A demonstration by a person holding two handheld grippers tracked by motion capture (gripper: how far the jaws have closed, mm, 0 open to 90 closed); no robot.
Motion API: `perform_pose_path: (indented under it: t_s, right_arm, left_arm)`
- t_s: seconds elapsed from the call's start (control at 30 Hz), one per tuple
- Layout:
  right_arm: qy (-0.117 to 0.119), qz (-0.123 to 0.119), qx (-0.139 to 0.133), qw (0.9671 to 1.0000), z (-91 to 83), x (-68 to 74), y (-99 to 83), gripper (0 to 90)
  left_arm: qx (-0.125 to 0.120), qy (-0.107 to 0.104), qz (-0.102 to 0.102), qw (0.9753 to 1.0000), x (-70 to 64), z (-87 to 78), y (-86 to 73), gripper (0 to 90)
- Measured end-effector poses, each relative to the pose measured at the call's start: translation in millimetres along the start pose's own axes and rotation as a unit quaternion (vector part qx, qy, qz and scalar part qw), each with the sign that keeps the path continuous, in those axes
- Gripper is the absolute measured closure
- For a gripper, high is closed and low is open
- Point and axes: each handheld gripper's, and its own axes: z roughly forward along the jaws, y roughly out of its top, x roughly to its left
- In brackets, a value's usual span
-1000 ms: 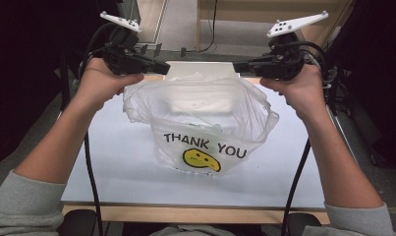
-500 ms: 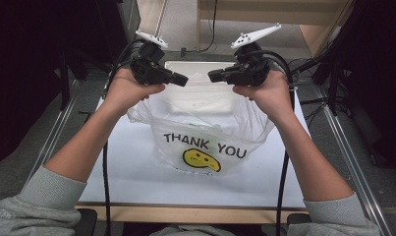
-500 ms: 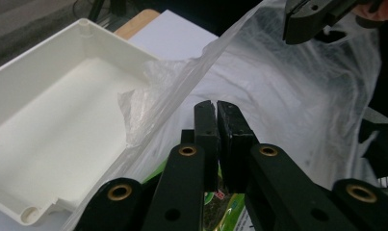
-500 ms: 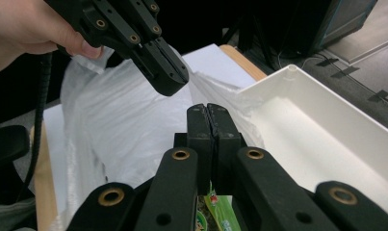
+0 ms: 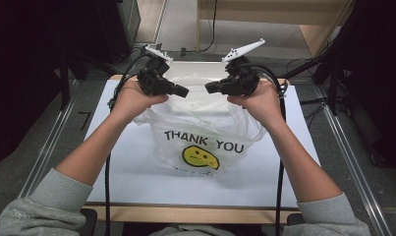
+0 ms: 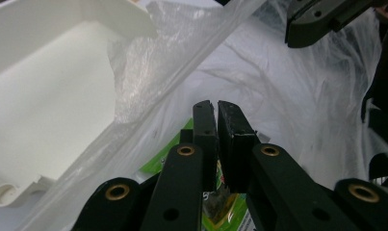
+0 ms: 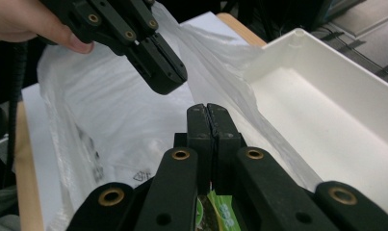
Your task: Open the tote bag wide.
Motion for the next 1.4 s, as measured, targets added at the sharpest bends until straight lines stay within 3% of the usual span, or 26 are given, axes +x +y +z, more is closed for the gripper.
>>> perform_pose_path:
  t_s: [0.57, 0.73, 0.87, 1.4]
  right_arm:
    - [-0.007, 0.027, 0.017, 0.9995, 23.3, -12.3, -32.3, 90.0]
    - [-0.012, 0.033, 0.024, 0.9991, 27.0, -14.9, -39.6, 90.0]
    - [-0.010, 0.037, 0.024, 0.9990, 29.8, -17.9, -45.6, 90.0]
    - [0.003, 0.058, 0.035, 0.9977, 47.7, -29.7, -77.9, 90.0]
  left_arm:
    - [0.002, 0.004, -0.014, 0.9999, 5.5, 11.9, -19.6, 86.9]
    - [-0.010, 0.002, -0.015, 0.9998, 5.7, 12.8, -24.4, 87.0]
    - [-0.006, -0.003, -0.016, 0.9999, 8.3, 16.3, -30.3, 86.9]
    - [-0.028, -0.012, -0.031, 0.9990, 13.9, 31.4, -55.7, 86.8]
